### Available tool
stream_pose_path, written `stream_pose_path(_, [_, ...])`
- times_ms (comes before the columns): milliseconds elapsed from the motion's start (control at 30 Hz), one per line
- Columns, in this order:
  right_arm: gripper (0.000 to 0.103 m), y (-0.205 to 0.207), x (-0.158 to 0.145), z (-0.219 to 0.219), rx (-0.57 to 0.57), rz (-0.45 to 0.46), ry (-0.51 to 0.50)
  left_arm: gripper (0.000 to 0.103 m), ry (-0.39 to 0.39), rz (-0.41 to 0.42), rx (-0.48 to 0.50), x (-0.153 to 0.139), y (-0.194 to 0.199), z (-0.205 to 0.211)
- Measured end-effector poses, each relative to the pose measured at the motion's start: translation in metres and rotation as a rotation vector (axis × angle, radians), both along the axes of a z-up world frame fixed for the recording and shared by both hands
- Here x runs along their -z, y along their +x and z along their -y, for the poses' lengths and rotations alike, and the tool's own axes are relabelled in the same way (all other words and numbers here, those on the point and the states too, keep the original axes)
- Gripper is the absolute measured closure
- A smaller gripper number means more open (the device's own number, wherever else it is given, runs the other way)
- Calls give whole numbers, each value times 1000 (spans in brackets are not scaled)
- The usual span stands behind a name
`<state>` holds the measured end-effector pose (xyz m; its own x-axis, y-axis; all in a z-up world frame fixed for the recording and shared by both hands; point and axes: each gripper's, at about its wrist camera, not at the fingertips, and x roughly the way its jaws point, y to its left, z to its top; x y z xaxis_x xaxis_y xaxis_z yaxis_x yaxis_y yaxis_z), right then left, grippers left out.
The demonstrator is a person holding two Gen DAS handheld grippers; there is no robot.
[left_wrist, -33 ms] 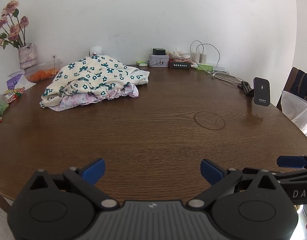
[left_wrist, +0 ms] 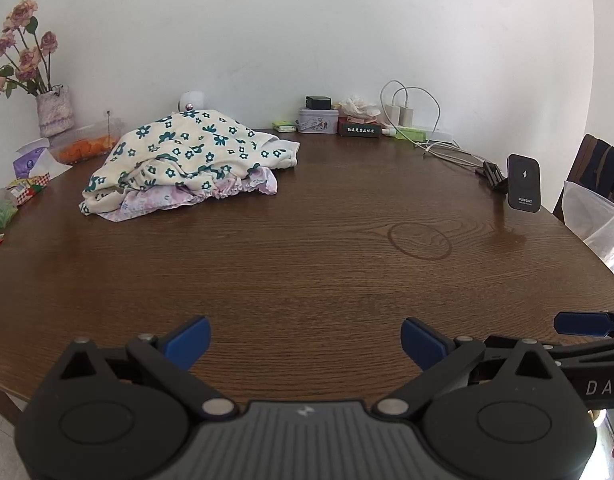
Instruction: Fold clothes
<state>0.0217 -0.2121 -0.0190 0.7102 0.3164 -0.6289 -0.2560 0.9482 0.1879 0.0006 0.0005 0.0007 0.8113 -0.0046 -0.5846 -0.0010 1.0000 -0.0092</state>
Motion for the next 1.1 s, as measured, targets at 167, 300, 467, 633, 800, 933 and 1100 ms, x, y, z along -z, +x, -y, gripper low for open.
stream_pose_path(167, [0, 0, 1, 0, 1, 3, 0, 1, -3, 7, 6, -2, 0, 0])
stream_pose_path(300, [0, 0, 1, 1, 1, 5, 1, 1, -7, 14, 9, 1, -3, -1])
stream_pose_path(467, [0, -1, 2, 0, 2, 6, 2, 1, -4, 0, 9, 0, 1, -3])
stream_pose_path(633, [0, -1, 2, 0, 2, 4, 3, 1, 0, -1, 5, 0, 0, -1])
stream_pose_path(800, [0, -1, 1, 0, 2, 4, 1, 1, 0, -3, 4, -1, -1, -1])
stream_pose_path(933, [0, -1, 2, 0, 1, 2, 3, 1, -4, -4, 7, 0, -1, -2])
stream_pose_path(1100, [0, -1, 1, 0, 0, 2, 4, 1, -4, -3, 5, 0, -1, -1])
